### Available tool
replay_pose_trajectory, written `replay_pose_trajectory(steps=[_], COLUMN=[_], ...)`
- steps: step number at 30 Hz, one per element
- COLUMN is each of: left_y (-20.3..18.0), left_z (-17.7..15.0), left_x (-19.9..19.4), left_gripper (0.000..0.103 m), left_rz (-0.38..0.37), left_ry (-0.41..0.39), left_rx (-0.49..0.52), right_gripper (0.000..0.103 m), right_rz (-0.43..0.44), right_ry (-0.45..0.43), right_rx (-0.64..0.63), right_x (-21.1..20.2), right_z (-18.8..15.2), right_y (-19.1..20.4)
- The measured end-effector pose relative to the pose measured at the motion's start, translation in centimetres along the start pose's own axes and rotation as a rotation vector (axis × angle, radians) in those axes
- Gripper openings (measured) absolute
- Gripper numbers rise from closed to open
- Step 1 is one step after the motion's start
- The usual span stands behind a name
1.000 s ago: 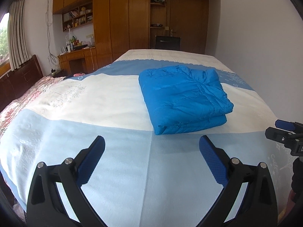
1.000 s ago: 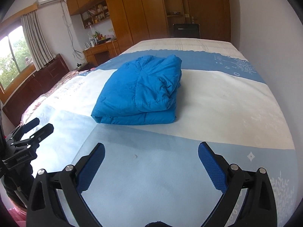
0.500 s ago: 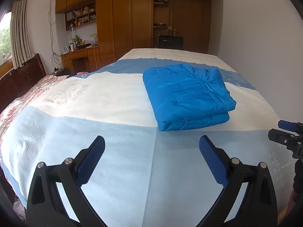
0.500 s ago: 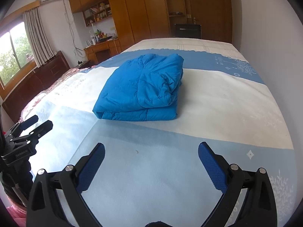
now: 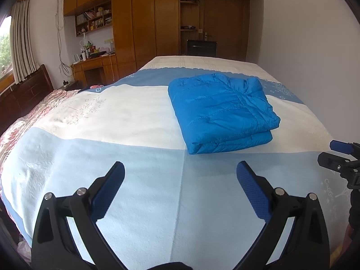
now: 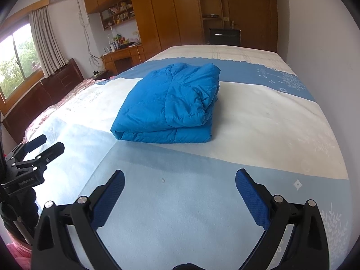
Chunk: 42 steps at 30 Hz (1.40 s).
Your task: Fold large clothes
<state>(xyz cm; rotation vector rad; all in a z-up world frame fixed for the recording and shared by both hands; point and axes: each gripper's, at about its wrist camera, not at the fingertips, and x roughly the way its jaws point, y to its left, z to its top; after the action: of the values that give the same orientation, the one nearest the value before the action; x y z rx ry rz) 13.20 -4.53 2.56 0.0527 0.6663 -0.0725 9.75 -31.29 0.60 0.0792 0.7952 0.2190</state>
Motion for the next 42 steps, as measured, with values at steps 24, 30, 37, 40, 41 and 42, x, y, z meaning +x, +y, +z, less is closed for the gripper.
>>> replay_pose_trajectory(steps=[24,30,37,40,41,42], left_y=[0.2,0.7,1.2,1.4,1.4,1.4], left_z=[-0.1,-0.1,-0.2,-0.2,-0.2,-0.1], left_x=[0.0,0.0,0.0,0.0,0.0,0.0], left_gripper=[0.099,0.099,0.099,0.099,0.099,0.099], left_rz=[-0.012,-0.021,-0.025,-0.025,-0.025,-0.026], left_ry=[0.014,0.014,0.016,0.02,0.022,0.024], left_rx=[0.001,0.013,0.013,0.01,0.008,0.007], right_gripper=[0.099,0.099,0.099,0.099,0.099,0.099], right_rz=[0.005,0.006,0.003,0.001,0.001,0.002], right_ry=[0.008,0.008,0.015,0.014,0.014,0.014], right_rx=[-0.001,-0.003,0.001,0.001,0.001,0.001], right_x=[0.4,0.3,0.6,0.6,0.5,0.6], right_z=[0.2,0.2,0.2,0.2,0.2,0.2], right_y=[-0.1,-0.1,-0.2,-0.2,-0.2,-0.2])
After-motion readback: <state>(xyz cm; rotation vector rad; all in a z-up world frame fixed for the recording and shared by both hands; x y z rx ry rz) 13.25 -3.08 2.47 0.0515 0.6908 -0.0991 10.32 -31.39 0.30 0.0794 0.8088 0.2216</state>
